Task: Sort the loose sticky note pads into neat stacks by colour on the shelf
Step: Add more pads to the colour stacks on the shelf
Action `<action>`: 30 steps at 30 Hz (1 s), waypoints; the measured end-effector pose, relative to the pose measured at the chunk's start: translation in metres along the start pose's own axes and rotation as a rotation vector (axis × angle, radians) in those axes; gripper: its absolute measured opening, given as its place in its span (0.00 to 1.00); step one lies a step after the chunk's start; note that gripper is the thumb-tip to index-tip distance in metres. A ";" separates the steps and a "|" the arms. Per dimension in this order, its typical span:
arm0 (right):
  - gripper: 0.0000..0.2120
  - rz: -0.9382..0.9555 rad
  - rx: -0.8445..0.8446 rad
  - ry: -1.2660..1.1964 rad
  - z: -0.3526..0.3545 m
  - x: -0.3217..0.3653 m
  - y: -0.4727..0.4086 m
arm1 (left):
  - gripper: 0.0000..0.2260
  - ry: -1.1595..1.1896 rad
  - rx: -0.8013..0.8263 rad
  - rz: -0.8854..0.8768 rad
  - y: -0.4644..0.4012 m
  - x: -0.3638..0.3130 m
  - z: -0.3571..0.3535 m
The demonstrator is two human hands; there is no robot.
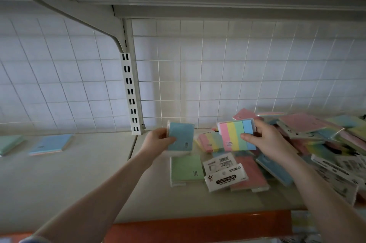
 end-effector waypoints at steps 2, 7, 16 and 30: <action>0.11 0.003 -0.052 -0.059 -0.001 0.006 -0.004 | 0.06 0.019 -0.024 -0.023 0.004 -0.005 0.012; 0.07 0.011 -0.072 -0.228 -0.024 0.033 -0.017 | 0.08 0.026 -0.075 -0.063 0.013 -0.017 0.054; 0.04 0.024 0.085 -0.286 -0.119 0.116 -0.035 | 0.06 -0.067 -0.227 -0.061 0.023 -0.011 0.179; 0.04 -0.064 0.145 -0.331 -0.292 0.254 -0.046 | 0.03 -0.123 -0.106 0.011 -0.013 0.024 0.411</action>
Point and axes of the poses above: each hand's wrist, its own y-axis away from the middle knuckle, its own z-axis out of the back of the hand, x = y × z, the point moved 6 cm from there along -y, towards the middle knuckle, and after that the axes turned 5 degrees about y, right-handed, at the moved point
